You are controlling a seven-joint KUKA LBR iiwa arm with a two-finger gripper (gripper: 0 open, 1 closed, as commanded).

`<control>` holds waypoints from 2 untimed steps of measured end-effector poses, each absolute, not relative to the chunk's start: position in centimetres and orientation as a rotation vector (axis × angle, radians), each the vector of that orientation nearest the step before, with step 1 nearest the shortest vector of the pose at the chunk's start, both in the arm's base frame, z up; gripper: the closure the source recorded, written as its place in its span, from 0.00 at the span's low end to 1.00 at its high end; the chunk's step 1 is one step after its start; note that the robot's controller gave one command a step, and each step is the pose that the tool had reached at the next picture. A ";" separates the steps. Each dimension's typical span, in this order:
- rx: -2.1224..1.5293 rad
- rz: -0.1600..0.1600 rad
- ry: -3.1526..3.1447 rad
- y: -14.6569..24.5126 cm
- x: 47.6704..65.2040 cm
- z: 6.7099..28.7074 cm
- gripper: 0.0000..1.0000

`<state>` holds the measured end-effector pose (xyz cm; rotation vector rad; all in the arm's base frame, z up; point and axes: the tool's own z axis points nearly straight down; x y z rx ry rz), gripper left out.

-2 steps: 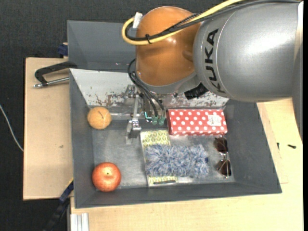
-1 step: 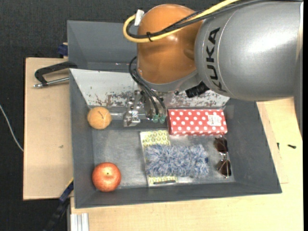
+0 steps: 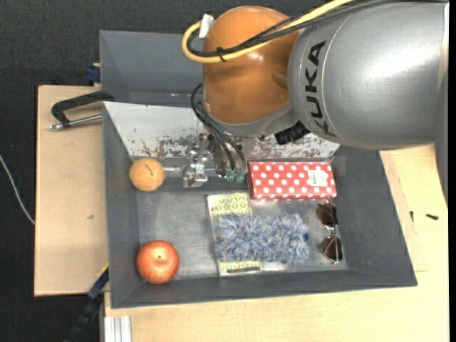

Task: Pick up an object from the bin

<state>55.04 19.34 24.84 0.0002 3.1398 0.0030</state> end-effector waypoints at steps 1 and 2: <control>0.051 0.005 3.136 18.6 54.8 18.2 1.00; -0.084 0.000 3.144 17.9 53.8 11.8 1.00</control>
Offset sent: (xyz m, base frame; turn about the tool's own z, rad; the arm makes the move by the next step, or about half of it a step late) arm -0.0120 -0.0158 -0.1275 -0.0516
